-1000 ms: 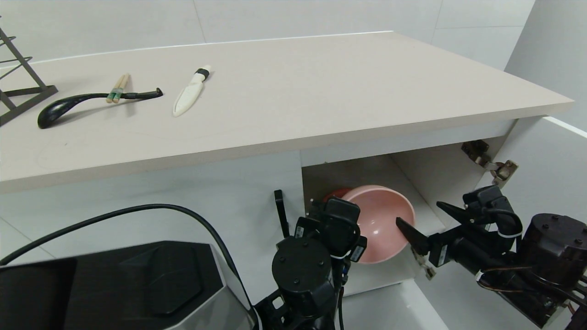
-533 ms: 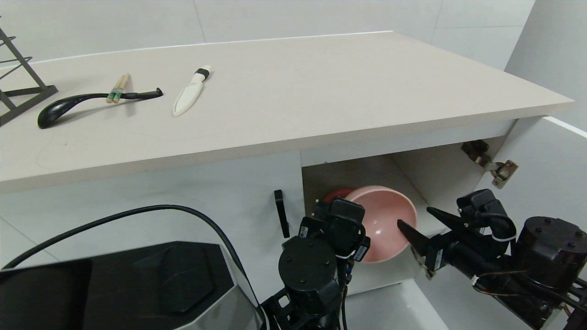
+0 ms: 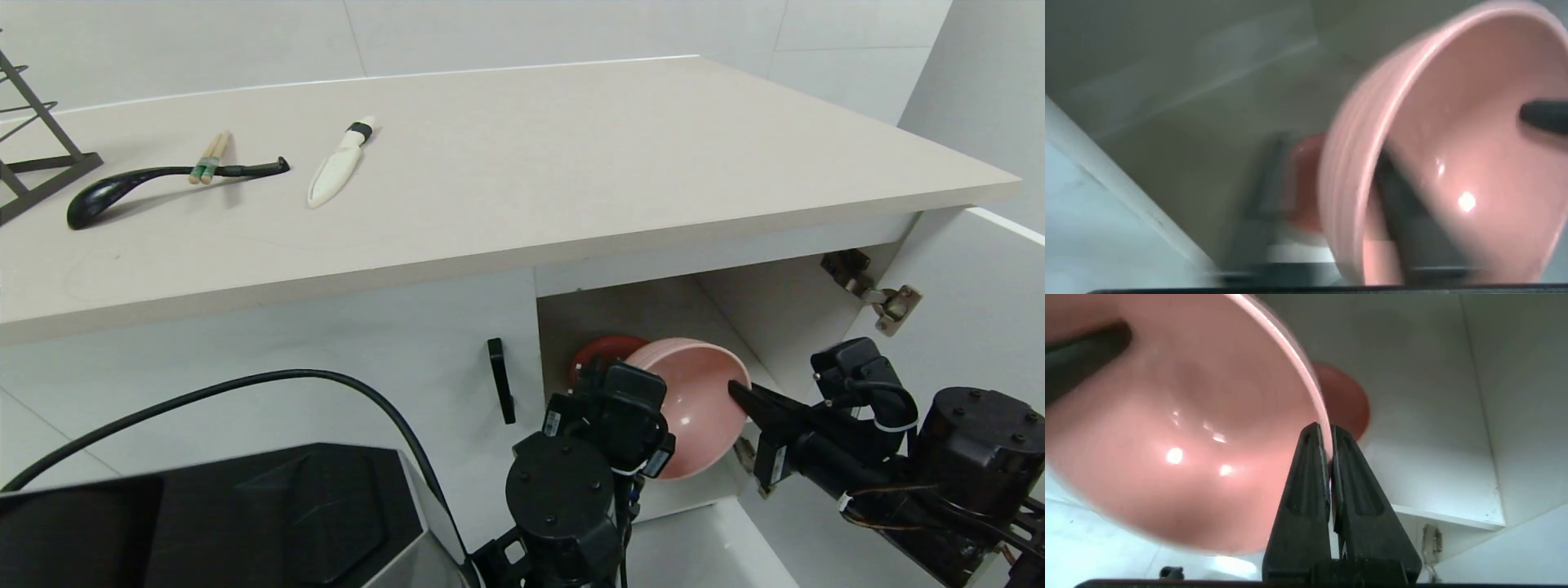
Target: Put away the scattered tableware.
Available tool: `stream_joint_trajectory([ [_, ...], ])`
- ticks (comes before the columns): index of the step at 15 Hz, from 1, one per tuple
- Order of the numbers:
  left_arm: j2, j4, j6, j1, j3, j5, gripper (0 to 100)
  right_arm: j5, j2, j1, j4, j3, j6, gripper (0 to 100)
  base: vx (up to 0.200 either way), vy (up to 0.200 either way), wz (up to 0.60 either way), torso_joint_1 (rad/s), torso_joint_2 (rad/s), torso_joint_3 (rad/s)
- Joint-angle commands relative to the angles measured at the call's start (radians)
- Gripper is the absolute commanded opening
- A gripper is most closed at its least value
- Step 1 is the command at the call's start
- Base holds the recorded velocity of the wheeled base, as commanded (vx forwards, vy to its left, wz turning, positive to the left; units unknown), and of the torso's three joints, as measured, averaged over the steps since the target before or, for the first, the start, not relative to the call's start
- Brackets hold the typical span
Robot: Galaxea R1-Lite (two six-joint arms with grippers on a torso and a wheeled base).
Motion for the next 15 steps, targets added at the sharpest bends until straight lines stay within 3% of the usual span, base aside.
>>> stream_joint_trajectory([
  [1,-0.010,-0.001,0.001,-0.010,0.003,0.000,100,0.001,-0.003,0.001,-0.001,0.000,-0.001,0,0.000,0.000,0.00,0.000,0.00,0.000],
  [3,-0.036,-0.001,-0.008,-0.010,0.021,-0.003,100,0.001,-0.008,-0.001,-0.001,0.000,0.001,0,0.000,0.000,0.00,0.000,0.00,0.000],
  [4,-0.063,-0.001,-0.016,-0.013,0.049,-0.036,100,0.001,-0.006,-0.002,-0.001,0.001,0.001,0,0.000,0.000,0.00,0.000,0.00,0.000],
  [5,-0.088,-0.001,-0.028,-0.013,0.079,-0.082,100,0.001,-0.005,-0.002,-0.001,0.001,0.001,0,0.000,0.000,0.00,0.000,0.00,0.000],
  [6,-0.137,-0.001,-0.048,-0.008,0.162,-0.183,100,0.001,-0.005,-0.002,-0.001,0.003,0.001,0,0.000,0.000,0.00,0.000,0.00,0.000],
  [7,-0.168,-0.001,-0.069,-0.005,0.216,-0.227,100,0.001,-0.005,-0.002,-0.001,0.004,0.001,0,0.000,0.000,0.00,0.000,0.00,0.000],
  [12,-0.312,-0.001,-0.215,-0.013,0.381,-0.281,100,0.001,-0.002,-0.022,-0.001,0.026,0.002,0,0.000,0.000,0.00,0.000,0.00,0.000],
  [13,-0.355,-0.001,-0.221,-0.016,0.412,-0.293,100,0.001,-0.009,-0.022,-0.001,0.046,0.004,0,0.000,0.000,0.00,0.000,0.00,0.000],
  [14,-0.396,-0.001,-0.223,-0.016,0.447,-0.344,100,0.001,-0.021,-0.022,-0.001,0.072,0.004,0,0.000,0.000,0.00,0.000,0.00,0.000],
  [15,-0.455,-0.001,-0.221,-0.016,0.507,-0.439,100,0.001,-0.037,-0.022,-0.001,0.109,0.012,0,0.000,0.000,0.00,0.000,0.00,0.000],
])
